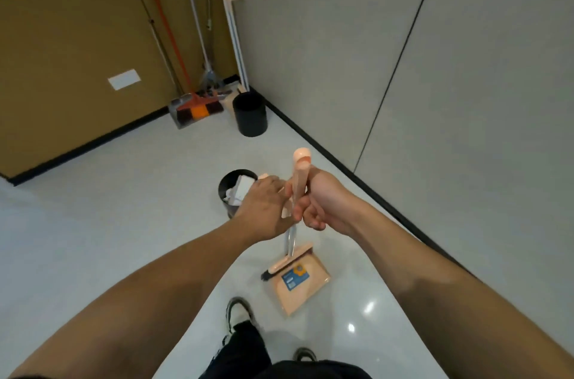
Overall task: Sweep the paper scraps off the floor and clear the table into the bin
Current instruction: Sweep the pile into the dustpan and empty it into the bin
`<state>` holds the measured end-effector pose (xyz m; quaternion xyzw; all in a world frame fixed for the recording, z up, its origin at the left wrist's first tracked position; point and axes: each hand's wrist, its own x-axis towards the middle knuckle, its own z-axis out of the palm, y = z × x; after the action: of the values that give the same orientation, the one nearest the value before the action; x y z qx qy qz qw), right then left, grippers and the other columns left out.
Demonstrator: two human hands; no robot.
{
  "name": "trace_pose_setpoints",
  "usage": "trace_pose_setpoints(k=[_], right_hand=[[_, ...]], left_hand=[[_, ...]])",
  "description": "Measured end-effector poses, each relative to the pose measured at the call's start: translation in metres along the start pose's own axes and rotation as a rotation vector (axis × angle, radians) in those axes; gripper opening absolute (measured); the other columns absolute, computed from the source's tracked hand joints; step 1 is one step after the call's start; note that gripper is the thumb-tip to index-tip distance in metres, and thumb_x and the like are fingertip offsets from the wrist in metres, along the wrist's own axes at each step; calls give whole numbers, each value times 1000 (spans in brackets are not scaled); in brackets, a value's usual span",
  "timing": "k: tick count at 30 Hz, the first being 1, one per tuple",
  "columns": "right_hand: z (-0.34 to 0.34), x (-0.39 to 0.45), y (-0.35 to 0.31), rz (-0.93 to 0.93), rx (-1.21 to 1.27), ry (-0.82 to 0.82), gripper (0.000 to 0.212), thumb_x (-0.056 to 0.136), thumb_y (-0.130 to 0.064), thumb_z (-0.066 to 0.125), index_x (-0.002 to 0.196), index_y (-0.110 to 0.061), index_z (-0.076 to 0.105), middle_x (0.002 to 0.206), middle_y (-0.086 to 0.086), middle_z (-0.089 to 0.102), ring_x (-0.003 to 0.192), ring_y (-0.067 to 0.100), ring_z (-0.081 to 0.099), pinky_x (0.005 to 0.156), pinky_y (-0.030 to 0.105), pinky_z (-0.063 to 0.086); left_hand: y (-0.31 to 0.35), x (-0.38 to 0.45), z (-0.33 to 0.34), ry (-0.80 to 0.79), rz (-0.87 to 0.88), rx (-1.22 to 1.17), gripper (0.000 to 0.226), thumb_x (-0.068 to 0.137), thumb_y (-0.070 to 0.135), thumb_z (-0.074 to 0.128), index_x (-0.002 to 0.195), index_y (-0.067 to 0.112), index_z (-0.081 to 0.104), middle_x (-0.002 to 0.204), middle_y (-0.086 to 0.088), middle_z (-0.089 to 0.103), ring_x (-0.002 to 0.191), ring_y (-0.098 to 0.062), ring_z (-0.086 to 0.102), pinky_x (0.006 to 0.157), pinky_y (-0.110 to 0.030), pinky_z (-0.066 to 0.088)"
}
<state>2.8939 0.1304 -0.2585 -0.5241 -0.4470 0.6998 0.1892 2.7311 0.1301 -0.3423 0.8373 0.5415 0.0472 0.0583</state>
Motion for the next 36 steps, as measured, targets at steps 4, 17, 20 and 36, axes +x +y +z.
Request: trace_pose_setpoints(k=[4,17,20,36], right_hand=[[-60,21,2,57,201,245,23,87,-27,39,86,-11,55,60,19,59,35,21,40,38,18,28],[-221,92,-41,95,803,696,12,66,-8,37,75,-13,43,57,1,32,42,16,28,42,19,25],[-265,102,-46,71,883,749,2,78,-12,39,78,-13,41,58,0,30,43,16,26,41,19,26],[-444,132,-42,30,998,676,26,94,-41,41,96,-15,47,64,3,35,44,14,32,39,19,28]], left_hand=[[10,75,20,-27,128,-28,53,87,50,55,131,21,54,134,-4,53,123,-24,44,102,-37,36],[-29,276,23,-143,290,-202,41,91,35,58,128,16,60,133,-3,56,125,-22,43,103,-29,35],[-19,314,27,-144,314,-219,38,91,32,60,124,15,63,131,-3,58,122,-23,46,102,-29,35],[76,454,48,-211,384,-194,33,87,29,62,117,14,68,123,-4,62,117,-24,49,98,-30,40]])
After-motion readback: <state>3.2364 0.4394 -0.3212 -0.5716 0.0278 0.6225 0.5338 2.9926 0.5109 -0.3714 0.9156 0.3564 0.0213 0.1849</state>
